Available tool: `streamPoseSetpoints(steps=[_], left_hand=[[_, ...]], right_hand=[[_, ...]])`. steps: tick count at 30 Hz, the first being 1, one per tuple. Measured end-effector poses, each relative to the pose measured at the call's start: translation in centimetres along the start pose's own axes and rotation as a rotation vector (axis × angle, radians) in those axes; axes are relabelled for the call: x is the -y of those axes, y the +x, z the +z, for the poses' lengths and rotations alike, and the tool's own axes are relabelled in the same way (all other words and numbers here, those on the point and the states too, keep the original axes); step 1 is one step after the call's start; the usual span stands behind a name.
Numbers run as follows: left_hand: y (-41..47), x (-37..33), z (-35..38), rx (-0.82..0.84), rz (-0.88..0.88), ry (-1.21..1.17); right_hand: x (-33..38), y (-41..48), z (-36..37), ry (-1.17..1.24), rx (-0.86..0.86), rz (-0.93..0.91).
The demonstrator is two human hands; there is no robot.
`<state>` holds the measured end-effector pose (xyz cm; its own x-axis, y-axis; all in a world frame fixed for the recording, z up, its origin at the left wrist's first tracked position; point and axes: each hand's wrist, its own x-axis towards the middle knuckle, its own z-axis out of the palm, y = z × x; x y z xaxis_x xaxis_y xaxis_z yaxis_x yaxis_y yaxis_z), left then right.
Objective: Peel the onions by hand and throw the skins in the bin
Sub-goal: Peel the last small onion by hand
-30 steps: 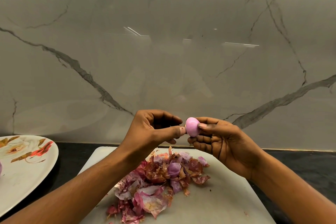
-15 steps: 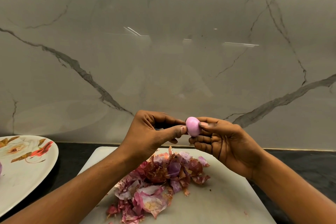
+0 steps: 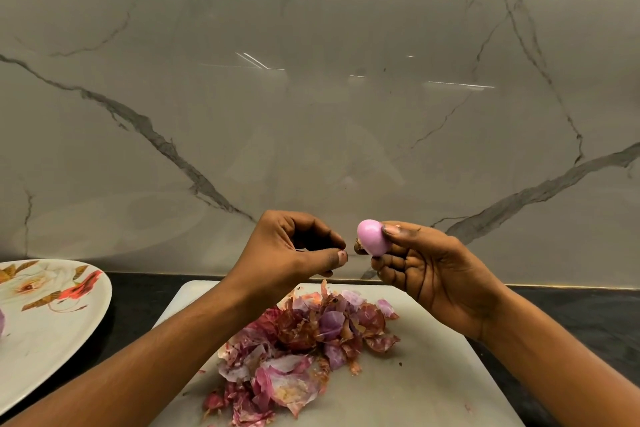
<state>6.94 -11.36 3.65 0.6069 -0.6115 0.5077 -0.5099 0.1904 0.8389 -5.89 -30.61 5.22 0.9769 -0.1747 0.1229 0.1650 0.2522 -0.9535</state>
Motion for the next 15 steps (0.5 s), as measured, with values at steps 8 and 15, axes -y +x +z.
streamPoseSetpoints(steps=[8, 15], left_hand=[[0.1, -0.1, -0.1, 0.063, -0.041, 0.018], [-0.2, 0.3, 0.4, 0.117, 0.087, 0.186]], right_hand=[[-0.4, 0.4, -0.3, -0.1, -0.074, -0.027], [-1.1, 0.4, 0.1, -0.211, -0.029, -0.049]])
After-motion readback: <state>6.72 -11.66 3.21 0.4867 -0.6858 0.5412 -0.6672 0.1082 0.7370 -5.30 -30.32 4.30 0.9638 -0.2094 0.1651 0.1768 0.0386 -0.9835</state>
